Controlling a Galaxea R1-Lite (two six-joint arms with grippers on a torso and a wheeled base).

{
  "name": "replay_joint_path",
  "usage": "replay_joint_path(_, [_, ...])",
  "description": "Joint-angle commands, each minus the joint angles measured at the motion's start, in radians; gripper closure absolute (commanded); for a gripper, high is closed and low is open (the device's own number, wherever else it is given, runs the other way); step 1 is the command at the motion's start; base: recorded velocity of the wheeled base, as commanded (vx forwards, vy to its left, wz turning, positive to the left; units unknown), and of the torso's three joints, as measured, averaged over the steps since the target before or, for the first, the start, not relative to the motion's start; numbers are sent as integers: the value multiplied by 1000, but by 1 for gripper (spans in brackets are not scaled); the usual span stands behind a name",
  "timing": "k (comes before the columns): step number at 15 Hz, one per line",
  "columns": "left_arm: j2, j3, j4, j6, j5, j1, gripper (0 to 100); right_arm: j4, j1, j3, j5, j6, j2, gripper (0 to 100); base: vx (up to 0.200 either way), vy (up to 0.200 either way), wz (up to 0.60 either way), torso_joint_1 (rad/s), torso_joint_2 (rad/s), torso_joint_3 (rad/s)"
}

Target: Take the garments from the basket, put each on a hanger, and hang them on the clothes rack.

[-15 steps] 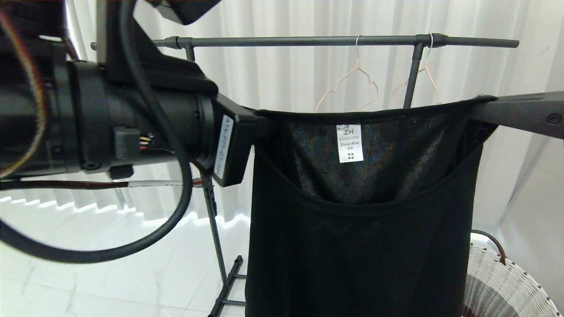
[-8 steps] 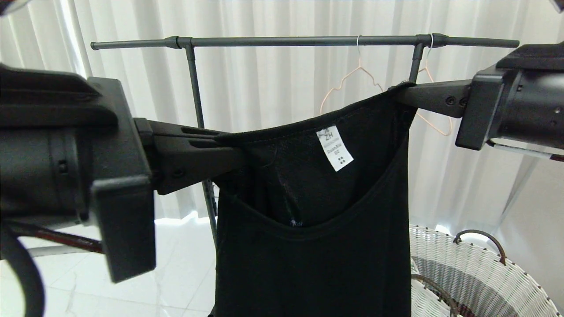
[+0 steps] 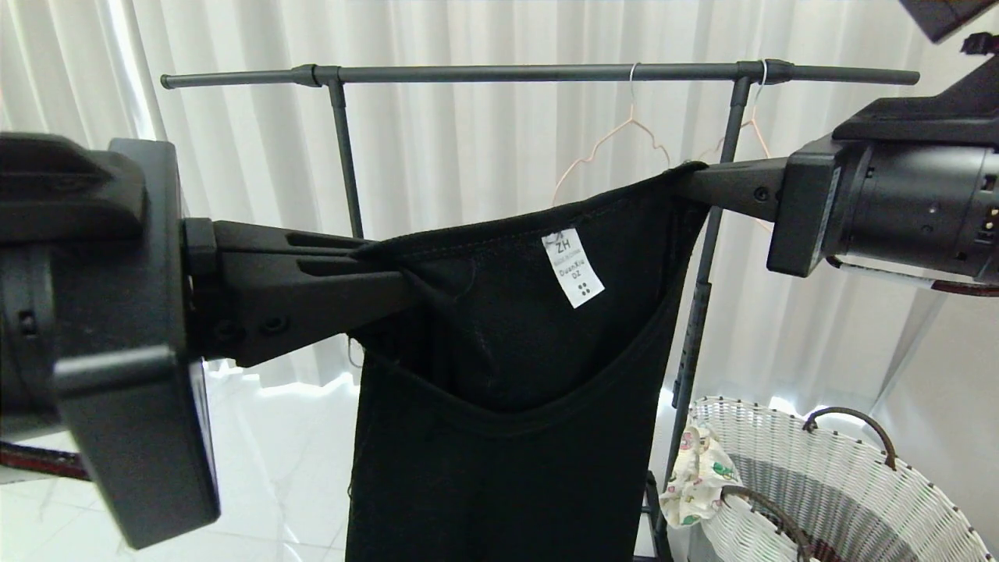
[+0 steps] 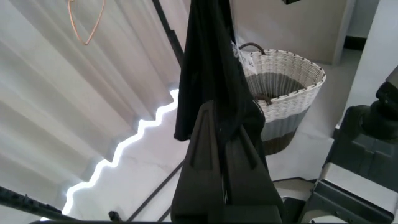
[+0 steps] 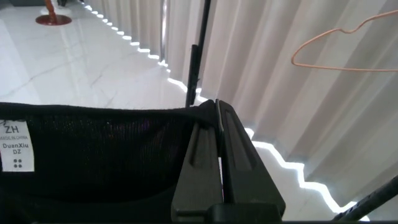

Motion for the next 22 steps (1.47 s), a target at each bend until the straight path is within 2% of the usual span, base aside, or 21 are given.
replay_joint_path(1, [16,-5,0,0,1,1,100,3,-1,2,-2,1,-6,100,0,0,0,0,0,0])
replay_joint_path(3, [49,-34,0,1,8,13,100,24,-21,3,-5,0,-32,100,0,0,0,0,0,0])
replay_joint_path(6, [148,-142,0,1,38,71,100,110,-70,-1,-4,-2,-97,100,0,0,0,0,0,0])
replay_joint_path(7, [216,-212,-1,0,77,99,100,172,-78,-8,-4,-2,-140,100,0,0,0,0,0,0])
replay_joint_path(9, [274,-272,-1,-5,90,116,100,256,-75,-20,-4,-4,-180,100,0,0,0,0,0,0])
replay_joint_path(19, [276,-268,-1,-8,89,116,100,265,-73,-18,-4,-7,-169,100,0,0,0,0,0,0])
replay_joint_path(20, [276,-268,-3,-6,89,116,100,267,-72,-18,-4,-5,-169,0,0,0,0,0,0,0])
replay_joint_path(22, [279,-272,-4,-5,90,119,100,267,-72,-14,-2,-7,-175,0,0,0,0,0,0,0])
